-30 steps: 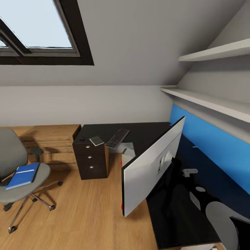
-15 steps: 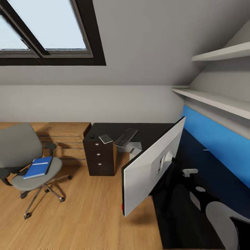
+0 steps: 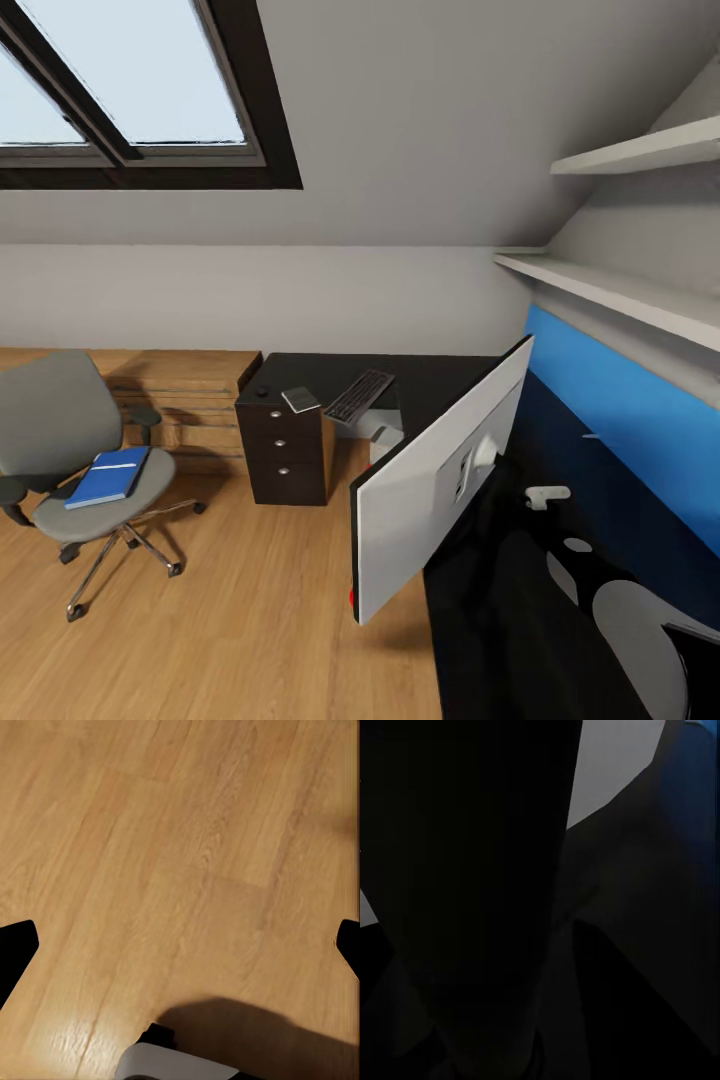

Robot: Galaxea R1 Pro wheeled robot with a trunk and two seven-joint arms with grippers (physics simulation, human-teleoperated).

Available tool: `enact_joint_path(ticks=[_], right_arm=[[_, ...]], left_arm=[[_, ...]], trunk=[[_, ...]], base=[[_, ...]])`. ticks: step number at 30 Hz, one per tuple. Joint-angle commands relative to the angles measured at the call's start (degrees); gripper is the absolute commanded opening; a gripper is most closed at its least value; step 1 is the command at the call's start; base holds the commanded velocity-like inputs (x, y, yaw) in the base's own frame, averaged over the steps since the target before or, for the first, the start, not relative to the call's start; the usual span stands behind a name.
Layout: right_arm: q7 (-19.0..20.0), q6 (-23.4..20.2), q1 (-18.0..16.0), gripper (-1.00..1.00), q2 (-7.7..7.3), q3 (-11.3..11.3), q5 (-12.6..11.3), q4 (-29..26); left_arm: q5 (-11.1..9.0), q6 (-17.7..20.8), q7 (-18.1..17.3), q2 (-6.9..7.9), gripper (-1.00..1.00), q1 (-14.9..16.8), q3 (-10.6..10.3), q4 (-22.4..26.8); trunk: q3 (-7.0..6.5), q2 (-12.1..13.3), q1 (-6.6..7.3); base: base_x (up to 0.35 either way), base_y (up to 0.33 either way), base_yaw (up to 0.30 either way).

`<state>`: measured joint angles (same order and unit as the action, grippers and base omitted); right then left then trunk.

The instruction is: In the bedroom, organize the workspace by keeping the computer under the desk, ensuring the monitor is on the desk, placing the keyboard on the desk next to the monitor, placing the mouse on the desk next to the keyboard, moving the folder from the swivel chair onto the desk next to the mouse, stacking the notebook on top of the folder with the pen on top of the notebook, and positioning the swivel chair next to the desk.

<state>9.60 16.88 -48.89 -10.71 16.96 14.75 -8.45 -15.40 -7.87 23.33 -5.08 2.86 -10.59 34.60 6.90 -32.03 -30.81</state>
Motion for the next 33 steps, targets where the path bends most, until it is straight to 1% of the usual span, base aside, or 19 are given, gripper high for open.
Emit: enact_joint_path(ticks=[1, 7, 20, 30, 33], right_arm=[[0.2, 0.0, -0.1, -1.00, -0.01, 0.3, -0.1, 0.0], [0.2, 0.0, -0.1, -1.00, -0.01, 0.3, -0.1, 0.0], [0.2, 0.1, -0.1, -1.00, 0.01, 0.3, -0.1, 0.1], [0.2, 0.1, -0.1, -1.00, -0.01, 0.3, -0.1, 0.1], [0.2, 0.1, -0.1, -1.00, -0.01, 0.3, -0.1, 0.0]], left_arm=[[-0.6, -0.3, 0.4, 0.07, 1.00, 0.0, -0.4, 0.0], [-0.6, -0.3, 0.4, 0.07, 1.00, 0.0, -0.4, 0.0], [-0.6, -0.3, 0.5, 0.09, 1.00, 0.0, -0.3, 0.0], [-0.6, -0.3, 0.5, 0.14, 1.00, 0.0, -0.3, 0.0], [-0.6, -0.3, 0.5, 0.15, 1.00, 0.0, -0.2, 0.0]], trunk=[[0.11, -0.1, -0.03], [0.11, -0.1, -0.03], [0.11, -0.1, -0.03], [0.11, -0.1, -0.03], [0.11, -0.1, -0.03]], base=[[0.000, -0.084, 0.000], [0.000, -0.068, 0.000], [0.000, -0.299, 0.000], [0.000, -0.247, 0.000], [0.000, -0.082, 0.000]])
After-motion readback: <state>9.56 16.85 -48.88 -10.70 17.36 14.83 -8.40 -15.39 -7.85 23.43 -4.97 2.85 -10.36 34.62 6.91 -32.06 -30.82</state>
